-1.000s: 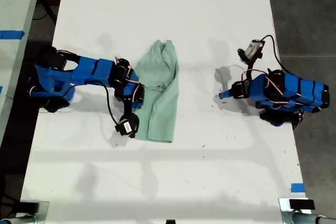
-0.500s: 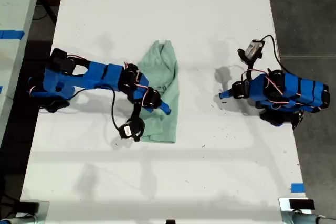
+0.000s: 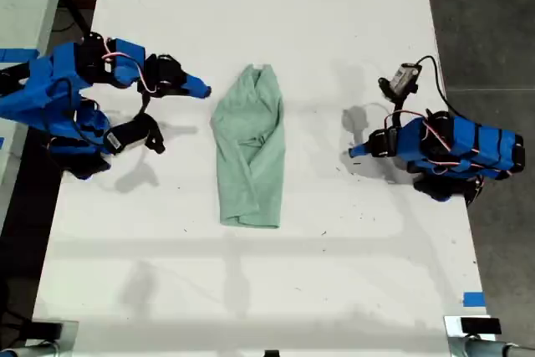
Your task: Fold t shirt
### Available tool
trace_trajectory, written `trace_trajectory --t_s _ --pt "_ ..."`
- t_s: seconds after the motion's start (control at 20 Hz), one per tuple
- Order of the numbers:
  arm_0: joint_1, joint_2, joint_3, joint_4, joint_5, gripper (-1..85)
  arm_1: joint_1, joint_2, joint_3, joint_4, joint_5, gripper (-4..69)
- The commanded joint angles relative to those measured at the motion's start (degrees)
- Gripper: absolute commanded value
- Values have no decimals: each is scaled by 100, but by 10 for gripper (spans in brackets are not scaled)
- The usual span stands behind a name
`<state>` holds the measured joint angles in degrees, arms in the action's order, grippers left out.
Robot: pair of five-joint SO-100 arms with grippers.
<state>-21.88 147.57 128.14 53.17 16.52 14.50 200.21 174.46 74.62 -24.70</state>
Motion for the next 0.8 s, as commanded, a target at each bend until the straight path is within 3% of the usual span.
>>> trace_trajectory --t_s 0.0,0.1,0.2,0.3,0.35,0.4,0.75 --pt "-633 1099 2610 -1354 686 -2 18 62 316 62 -35 19" --pt "-545 1160 3709 -2681 1222 -3 18 62 316 62 -26 19" --pt "-782 1608 4975 -3595 1239 -3 9 62 316 62 0 19" --pt "-932 4271 5774 -2320 1107 -3 0 62 325 62 9 19" --pt "-1037 5827 6064 -1107 896 -3 -18 62 325 62 0 19" --pt "-1336 5862 6021 -888 844 -3 -18 62 334 35 0 19" --pt "-1354 5862 6047 -932 747 -3 -18 70 334 62 9 19"
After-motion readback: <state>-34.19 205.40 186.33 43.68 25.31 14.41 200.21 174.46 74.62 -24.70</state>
